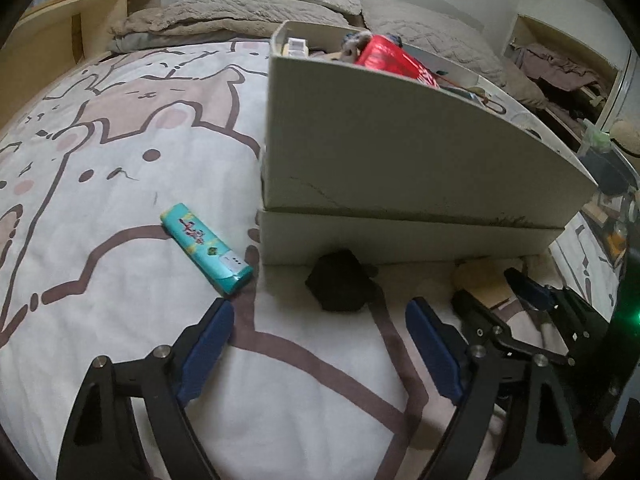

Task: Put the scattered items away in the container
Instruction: 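Move the left tool toward the teal lighter while the right tool approaches the wooden coaster, then close the left tool on the black cube while the right tool grasps the wooden coaster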

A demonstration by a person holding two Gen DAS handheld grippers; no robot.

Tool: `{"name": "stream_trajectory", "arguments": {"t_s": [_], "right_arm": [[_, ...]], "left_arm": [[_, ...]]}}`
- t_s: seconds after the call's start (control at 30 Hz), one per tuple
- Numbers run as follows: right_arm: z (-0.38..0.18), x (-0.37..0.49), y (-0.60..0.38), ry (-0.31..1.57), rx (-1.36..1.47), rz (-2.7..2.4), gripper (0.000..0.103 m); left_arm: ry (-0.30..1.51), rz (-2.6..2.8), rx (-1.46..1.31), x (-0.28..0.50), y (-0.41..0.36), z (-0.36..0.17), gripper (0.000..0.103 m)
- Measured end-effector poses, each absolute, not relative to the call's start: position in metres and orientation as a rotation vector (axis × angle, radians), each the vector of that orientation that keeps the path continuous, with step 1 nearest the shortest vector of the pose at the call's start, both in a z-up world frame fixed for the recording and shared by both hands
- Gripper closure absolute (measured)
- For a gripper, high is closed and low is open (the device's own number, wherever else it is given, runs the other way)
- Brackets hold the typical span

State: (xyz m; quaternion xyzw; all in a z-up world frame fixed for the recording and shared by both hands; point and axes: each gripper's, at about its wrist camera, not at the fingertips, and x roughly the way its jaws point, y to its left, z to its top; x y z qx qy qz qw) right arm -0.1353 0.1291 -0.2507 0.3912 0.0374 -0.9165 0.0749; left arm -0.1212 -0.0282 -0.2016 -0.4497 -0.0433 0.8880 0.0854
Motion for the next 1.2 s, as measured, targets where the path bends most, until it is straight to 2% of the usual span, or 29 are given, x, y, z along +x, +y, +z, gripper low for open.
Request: {"name": "stream_trajectory", "arguments": {"t_s": [0.17, 0.27, 0.37, 0.43, 0.47, 0.6, 0.83, 0.93, 1.2], "right_arm": [[-0.252, -0.141, 0.131, 0.024, 1.17, -2.713, 0.044], [-0.253, -0.145, 0.132, -0.029, 1.172, -2.692, 0.044], [-0.255, -0.15, 0.135, -0.102, 1.173, -2.664, 0.044], [-0.254, -0.15, 0.135, -0.147, 1.167, -2.65, 0.044], [-0.254, -0.147, 0.132, -0.161, 1.166, -2.646, 0.044], [-0.253, -0.157, 0.136, -0.195, 1.172, -2.629, 0.044], [-0.238, -0.147, 0.136, -0.115, 1.197, -2.65, 0.044], [-0.234, -0.148, 0.126, -0.056, 1.203, -2.67, 0.044], [-0.232, -0.151, 0.112, -0.002, 1.191, -2.7, 0.046]], "left_arm": [[-0.137, 2.631, -1.343, -0.125, -0.02, -0.206, 0.022], [-0.136, 2.631, -1.339, -0.128, -0.017, -0.208, 0.032], [-0.129, 2.637, -1.332, -0.132, -0.015, -0.209, 0.034], [-0.128, 2.644, -1.329, -0.133, -0.015, -0.21, 0.039], [-0.123, 2.652, -1.328, -0.133, -0.015, -0.211, 0.045], [-0.123, 2.661, -1.326, -0.135, -0.016, -0.211, 0.052], [-0.106, 2.658, -1.319, -0.134, -0.018, -0.209, 0.063], [-0.092, 2.663, -1.32, -0.134, -0.021, -0.209, 0.073], [-0.111, 2.654, -1.321, -0.134, -0.027, -0.208, 0.077]]}}
